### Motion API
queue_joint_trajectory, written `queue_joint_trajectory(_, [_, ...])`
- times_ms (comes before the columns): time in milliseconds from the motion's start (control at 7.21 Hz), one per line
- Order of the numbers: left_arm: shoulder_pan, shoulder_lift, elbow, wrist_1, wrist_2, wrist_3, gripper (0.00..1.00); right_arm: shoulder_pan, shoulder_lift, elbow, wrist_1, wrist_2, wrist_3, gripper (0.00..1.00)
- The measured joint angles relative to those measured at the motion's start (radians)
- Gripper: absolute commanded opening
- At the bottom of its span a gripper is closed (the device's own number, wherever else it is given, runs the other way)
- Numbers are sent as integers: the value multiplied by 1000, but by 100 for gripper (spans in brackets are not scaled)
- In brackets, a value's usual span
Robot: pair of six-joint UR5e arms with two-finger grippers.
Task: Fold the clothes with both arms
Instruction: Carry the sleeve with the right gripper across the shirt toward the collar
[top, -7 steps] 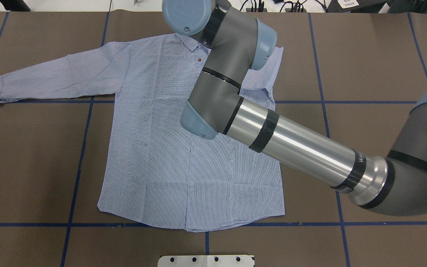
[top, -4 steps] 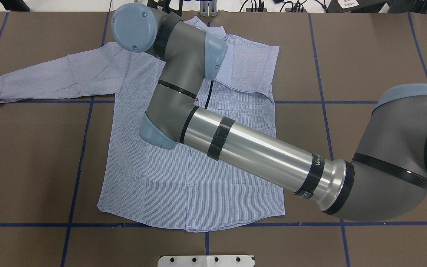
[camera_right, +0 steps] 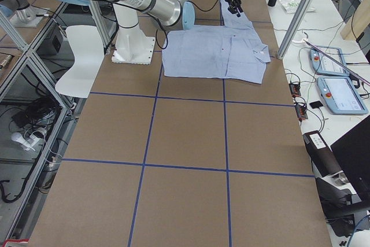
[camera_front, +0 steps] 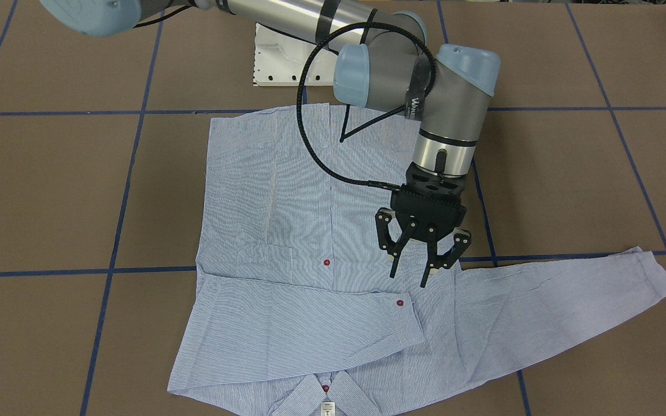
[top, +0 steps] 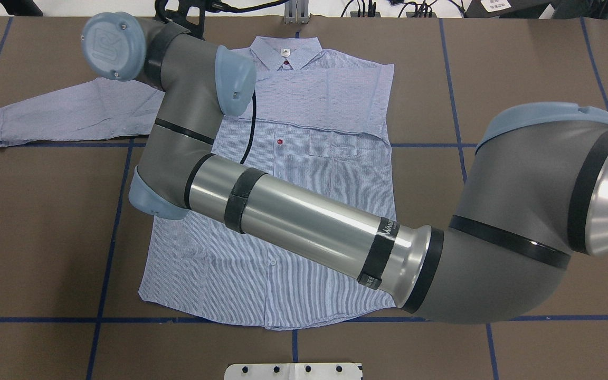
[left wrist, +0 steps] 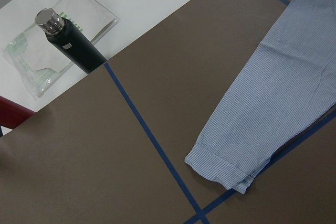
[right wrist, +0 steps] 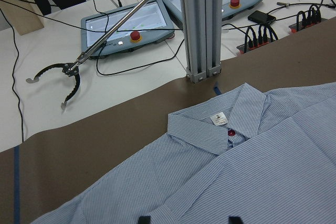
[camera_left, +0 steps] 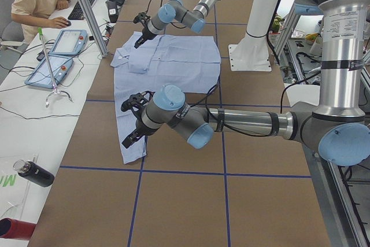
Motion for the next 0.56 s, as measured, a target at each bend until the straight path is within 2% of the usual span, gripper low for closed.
queue_joint_trajectory(278, [0,0,-2,0,0,0,100,5,50,-30,-2,36,-5,99])
queue_joint_trajectory(416, [0,-4,-4,-1,0,0,100,25,62,-11,-26,97,-27,99])
queue_joint_trajectory(555, [1,-14,-4,-11,1,-15,100,68,47,74,-108,190,-77,99])
